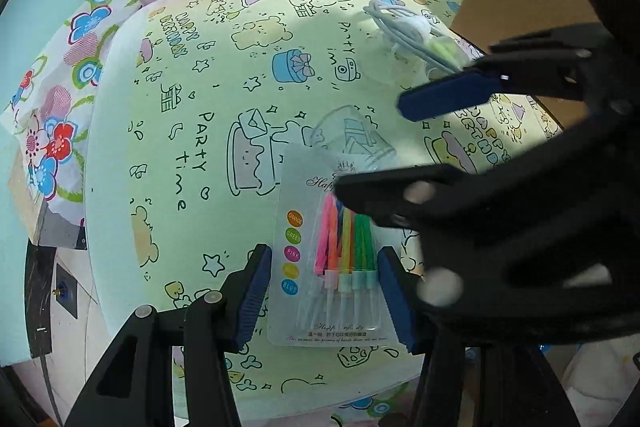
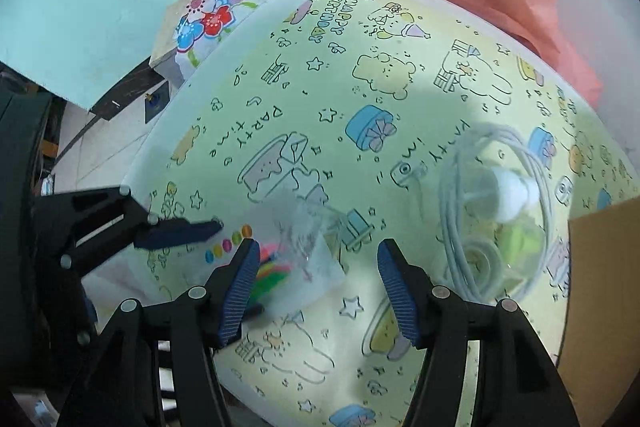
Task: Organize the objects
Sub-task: 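Hold the candle pack with the left gripper while the right gripper reaches for the clear bag, then carry the candle pack and clear cup with both grippers to the cardboard box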
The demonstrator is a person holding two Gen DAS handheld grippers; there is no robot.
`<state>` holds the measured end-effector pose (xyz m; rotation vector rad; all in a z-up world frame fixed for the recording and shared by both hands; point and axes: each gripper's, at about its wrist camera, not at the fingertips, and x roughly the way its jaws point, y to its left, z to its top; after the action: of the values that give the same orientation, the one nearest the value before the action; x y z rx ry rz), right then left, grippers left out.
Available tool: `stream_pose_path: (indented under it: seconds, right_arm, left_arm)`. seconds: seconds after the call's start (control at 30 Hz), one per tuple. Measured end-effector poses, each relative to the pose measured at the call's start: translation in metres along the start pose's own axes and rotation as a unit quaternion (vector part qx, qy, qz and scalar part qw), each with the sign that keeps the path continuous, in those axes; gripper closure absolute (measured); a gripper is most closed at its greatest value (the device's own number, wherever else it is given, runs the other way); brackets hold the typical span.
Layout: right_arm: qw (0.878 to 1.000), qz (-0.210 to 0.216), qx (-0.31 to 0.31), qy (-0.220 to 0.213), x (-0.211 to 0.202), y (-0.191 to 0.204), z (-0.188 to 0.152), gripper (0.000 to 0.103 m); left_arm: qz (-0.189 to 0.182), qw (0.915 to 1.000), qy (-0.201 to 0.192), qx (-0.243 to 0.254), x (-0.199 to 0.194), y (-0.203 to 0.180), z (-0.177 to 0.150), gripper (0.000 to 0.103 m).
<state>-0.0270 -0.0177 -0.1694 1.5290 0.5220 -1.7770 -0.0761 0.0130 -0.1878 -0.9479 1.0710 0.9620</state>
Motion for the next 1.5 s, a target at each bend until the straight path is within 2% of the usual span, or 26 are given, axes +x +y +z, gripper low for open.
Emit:
stream_pose_path:
  seconds: [0.07, 0.1, 0.17, 0.4, 0.9, 1.2, 1.5]
  right_arm:
    - [1.000, 0.004, -0.001, -0.002, 0.002, 0.000, 0.002, 0.043]
    - [1.000, 0.003, -0.002, -0.003, 0.004, 0.000, 0.003, 0.054]
    - [1.000, 0.006, -0.005, 0.002, 0.008, 0.000, 0.002, 0.063]
    - [1.000, 0.000, -0.005, 0.000, 0.001, -0.004, -0.009, 0.063]
    - [0.998, -0.043, 0.052, 0.001, -0.045, -0.035, -0.063, 0.063]
    - [0.996, -0.063, 0.060, 0.003, -0.070, -0.037, -0.089, 0.063]
    - [0.994, -0.070, 0.080, -0.006, -0.096, -0.049, -0.104, 0.063]
  left_arm:
    - [-0.003, 1.0000, 0.000, 0.001, 0.000, -0.001, 0.000, 0.047]
    - [-0.004, 1.0000, 0.000, 0.000, 0.000, -0.001, 0.000, 0.047]
    - [-0.005, 1.0000, 0.000, 0.002, 0.000, -0.002, 0.000, 0.047]
    - [-0.004, 1.0000, 0.002, 0.009, 0.000, -0.009, 0.002, 0.047]
    - [0.013, 0.9993, 0.004, 0.035, 0.000, -0.032, 0.006, 0.048]
    - [0.017, 0.9984, -0.012, 0.052, -0.022, -0.048, 0.010, 0.048]
    - [0.037, 0.9954, -0.021, 0.086, -0.045, -0.077, 0.017, 0.048]
